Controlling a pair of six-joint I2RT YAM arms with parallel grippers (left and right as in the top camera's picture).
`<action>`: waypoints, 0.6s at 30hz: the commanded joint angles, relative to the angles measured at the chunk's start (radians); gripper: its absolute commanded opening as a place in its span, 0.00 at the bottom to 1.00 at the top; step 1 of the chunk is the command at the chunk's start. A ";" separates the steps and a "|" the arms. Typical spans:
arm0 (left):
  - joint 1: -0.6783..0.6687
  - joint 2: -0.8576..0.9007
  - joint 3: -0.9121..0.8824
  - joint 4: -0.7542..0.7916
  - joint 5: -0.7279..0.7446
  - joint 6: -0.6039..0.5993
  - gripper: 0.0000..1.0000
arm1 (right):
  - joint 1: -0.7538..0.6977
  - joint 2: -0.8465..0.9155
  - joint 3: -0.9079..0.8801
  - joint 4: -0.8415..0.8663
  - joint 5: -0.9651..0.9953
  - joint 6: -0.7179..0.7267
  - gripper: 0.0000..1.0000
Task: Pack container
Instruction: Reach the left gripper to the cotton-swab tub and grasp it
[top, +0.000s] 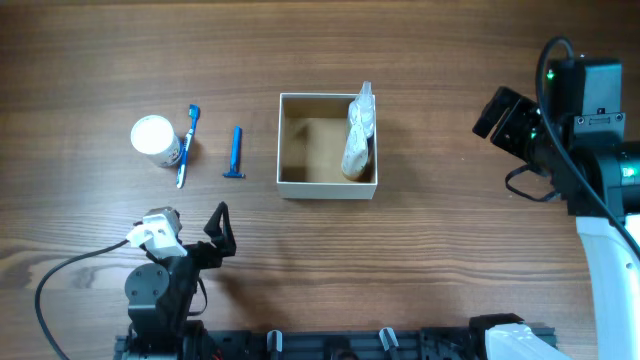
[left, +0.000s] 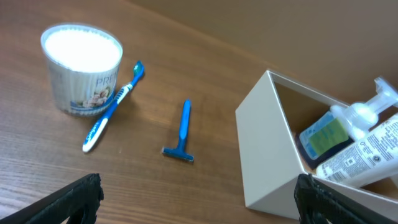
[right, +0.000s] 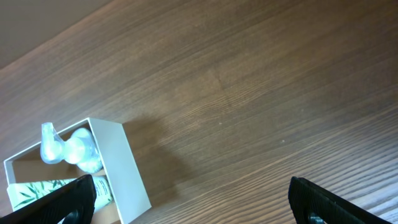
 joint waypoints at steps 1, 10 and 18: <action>0.006 0.095 0.181 -0.077 -0.094 0.005 0.99 | -0.003 0.014 0.005 0.000 0.003 0.016 1.00; 0.069 1.049 0.860 -0.254 -0.276 0.006 1.00 | -0.003 0.014 0.005 0.000 0.003 0.016 1.00; 0.139 1.441 0.973 -0.156 -0.232 0.036 1.00 | -0.003 0.014 0.005 0.000 0.003 0.016 1.00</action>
